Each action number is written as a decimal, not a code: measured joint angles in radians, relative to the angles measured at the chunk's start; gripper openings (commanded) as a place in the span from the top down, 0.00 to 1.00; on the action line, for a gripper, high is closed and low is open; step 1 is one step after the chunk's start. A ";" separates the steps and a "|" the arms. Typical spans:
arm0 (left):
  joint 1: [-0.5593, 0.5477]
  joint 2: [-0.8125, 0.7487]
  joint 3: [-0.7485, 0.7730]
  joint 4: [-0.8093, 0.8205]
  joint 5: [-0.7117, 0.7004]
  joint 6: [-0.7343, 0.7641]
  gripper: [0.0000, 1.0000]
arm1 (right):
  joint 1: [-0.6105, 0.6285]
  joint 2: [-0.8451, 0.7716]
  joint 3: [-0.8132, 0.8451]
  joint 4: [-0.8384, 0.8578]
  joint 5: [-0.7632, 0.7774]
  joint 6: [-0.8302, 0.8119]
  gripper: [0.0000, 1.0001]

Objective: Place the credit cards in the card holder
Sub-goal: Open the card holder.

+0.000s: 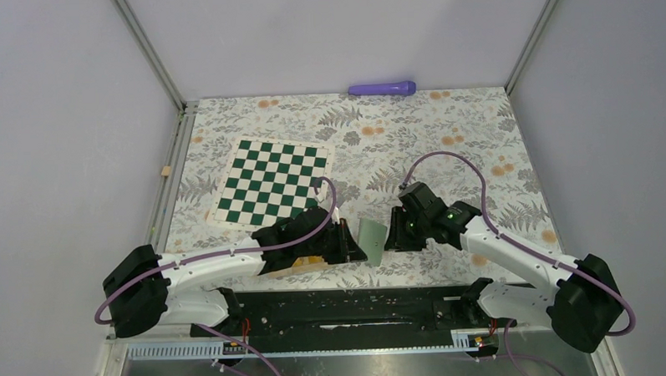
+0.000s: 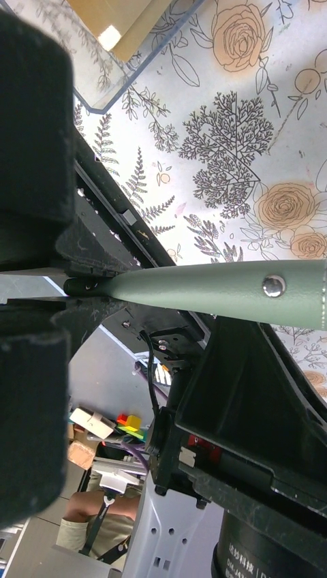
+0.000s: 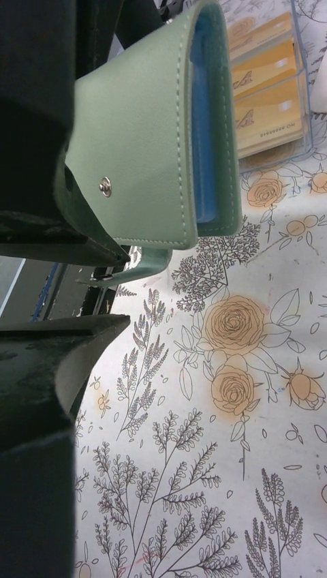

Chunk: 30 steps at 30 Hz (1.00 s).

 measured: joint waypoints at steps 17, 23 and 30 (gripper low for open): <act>0.000 0.000 0.001 0.012 0.003 0.008 0.73 | -0.011 -0.065 -0.021 0.036 -0.050 -0.035 1.00; 0.000 -0.041 0.048 -0.121 -0.092 0.077 0.01 | -0.011 -0.179 0.050 -0.010 -0.095 -0.146 1.00; 0.001 -0.303 0.106 -0.256 -0.299 0.228 0.01 | -0.014 -0.222 0.254 -0.117 -0.214 -0.356 1.00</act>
